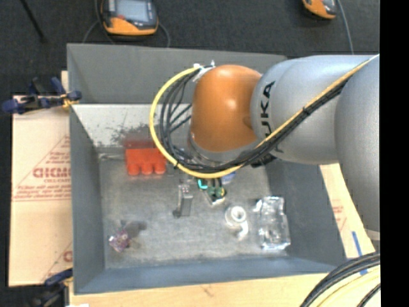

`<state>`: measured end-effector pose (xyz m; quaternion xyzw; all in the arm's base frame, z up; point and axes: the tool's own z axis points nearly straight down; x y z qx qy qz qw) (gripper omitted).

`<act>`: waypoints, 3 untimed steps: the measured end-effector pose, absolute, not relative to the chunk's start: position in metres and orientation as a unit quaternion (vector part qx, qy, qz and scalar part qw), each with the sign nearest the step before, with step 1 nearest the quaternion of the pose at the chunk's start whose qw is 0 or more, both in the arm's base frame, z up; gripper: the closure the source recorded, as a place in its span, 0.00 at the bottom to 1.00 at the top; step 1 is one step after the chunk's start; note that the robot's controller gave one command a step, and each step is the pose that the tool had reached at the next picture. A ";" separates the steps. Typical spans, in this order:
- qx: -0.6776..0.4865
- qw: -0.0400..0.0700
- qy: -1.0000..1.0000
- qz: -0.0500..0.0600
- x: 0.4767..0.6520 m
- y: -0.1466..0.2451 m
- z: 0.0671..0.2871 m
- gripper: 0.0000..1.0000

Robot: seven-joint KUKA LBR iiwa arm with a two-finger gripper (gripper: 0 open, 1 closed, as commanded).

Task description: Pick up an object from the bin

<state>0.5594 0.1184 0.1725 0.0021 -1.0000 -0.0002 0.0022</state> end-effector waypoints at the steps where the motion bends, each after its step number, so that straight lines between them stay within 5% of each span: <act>1: 0.091 0.002 -0.996 0.000 0.524 0.158 0.067 0.00; 2: 0.088 -0.001 -0.996 -0.001 0.527 0.158 0.070 1.00; 3: 0.073 -0.007 -0.997 -0.002 0.530 0.180 0.301 1.00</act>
Offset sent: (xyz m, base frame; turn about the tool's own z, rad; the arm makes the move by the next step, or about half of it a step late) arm -0.0336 0.0401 -0.1025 -0.1766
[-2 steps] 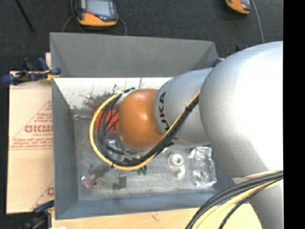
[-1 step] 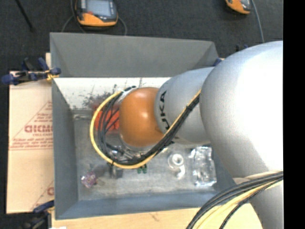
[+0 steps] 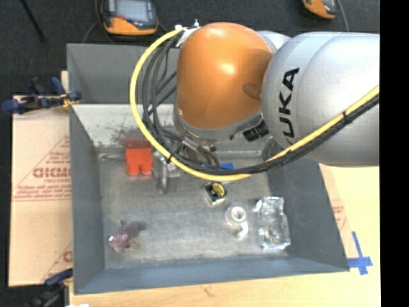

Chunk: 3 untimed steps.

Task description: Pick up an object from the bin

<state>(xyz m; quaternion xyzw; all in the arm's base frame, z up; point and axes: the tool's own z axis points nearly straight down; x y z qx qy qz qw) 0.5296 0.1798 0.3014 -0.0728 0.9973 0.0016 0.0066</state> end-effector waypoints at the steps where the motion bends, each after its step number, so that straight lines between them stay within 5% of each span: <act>1: 0.112 -0.001 0.994 0.000 0.508 0.223 0.199 1.00; 2: 0.135 -0.002 0.991 -0.001 0.476 0.232 0.159 1.00; 3: 0.136 0.005 0.991 0.003 0.489 0.224 0.295 1.00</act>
Offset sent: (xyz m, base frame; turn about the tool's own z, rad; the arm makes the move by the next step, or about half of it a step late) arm -0.0208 0.0430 -0.1012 0.3736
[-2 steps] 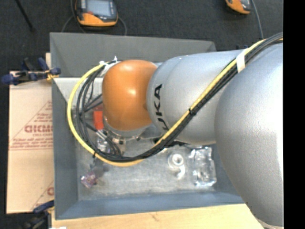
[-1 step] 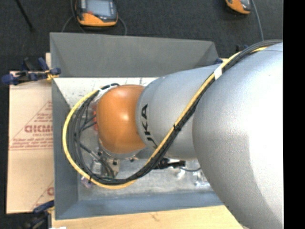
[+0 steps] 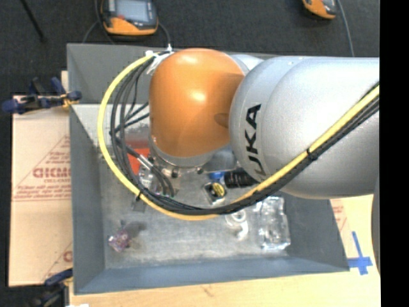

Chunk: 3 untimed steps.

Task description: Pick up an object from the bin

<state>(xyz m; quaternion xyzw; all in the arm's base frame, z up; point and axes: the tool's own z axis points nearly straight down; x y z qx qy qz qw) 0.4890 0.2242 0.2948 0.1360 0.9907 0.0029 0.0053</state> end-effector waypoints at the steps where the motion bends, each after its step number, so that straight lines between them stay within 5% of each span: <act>1: 0.104 -0.002 0.995 -0.002 0.484 0.220 0.167 1.00; 2: 0.105 0.005 0.994 0.003 0.490 0.219 0.259 1.00; 3: -0.010 -0.001 1.000 -0.001 0.494 0.195 0.144 1.00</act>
Offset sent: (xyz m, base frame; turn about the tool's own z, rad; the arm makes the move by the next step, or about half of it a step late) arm -0.0042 -0.0025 -0.1233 -0.0645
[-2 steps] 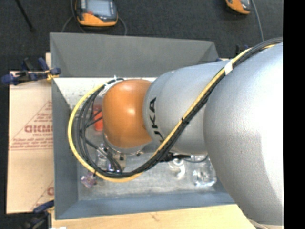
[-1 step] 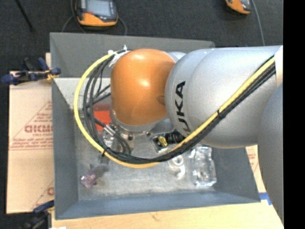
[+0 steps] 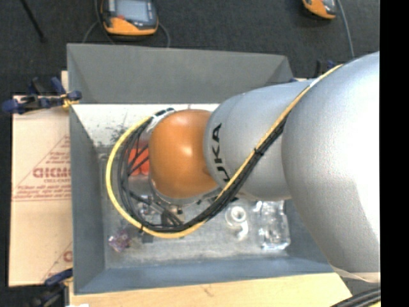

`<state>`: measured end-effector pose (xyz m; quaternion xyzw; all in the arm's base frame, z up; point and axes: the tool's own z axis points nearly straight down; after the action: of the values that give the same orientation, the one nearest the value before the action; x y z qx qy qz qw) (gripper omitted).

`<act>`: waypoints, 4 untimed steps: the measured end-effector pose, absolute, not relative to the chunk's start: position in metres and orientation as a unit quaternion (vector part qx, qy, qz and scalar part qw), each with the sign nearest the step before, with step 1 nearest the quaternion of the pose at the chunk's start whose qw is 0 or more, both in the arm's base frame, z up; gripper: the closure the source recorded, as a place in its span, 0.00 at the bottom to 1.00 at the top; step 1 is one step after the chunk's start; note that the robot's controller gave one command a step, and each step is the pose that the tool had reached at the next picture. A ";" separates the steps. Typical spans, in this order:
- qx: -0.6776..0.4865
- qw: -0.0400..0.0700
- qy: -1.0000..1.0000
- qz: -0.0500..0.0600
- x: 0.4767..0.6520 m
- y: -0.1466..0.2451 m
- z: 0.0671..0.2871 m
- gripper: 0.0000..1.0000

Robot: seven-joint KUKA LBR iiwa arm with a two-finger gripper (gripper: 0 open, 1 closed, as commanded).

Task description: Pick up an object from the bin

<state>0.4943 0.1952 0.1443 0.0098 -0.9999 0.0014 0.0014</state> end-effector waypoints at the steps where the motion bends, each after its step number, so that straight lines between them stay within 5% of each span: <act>1: 0.001 -0.005 -1.000 -0.002 0.494 0.194 0.238 1.00; 2: -0.117 0.002 -0.993 0.001 0.481 0.193 0.154 1.00; 3: -0.110 -0.003 -0.994 -0.002 0.485 0.194 0.203 1.00; 4: -0.180 0.002 -0.984 0.001 0.478 0.204 0.134 1.00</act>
Offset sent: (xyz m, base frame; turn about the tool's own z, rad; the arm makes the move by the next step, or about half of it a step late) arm -0.0029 -0.0014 0.0878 0.0202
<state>0.4779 0.2045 0.1339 -0.1798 -0.9837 0.0006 0.0015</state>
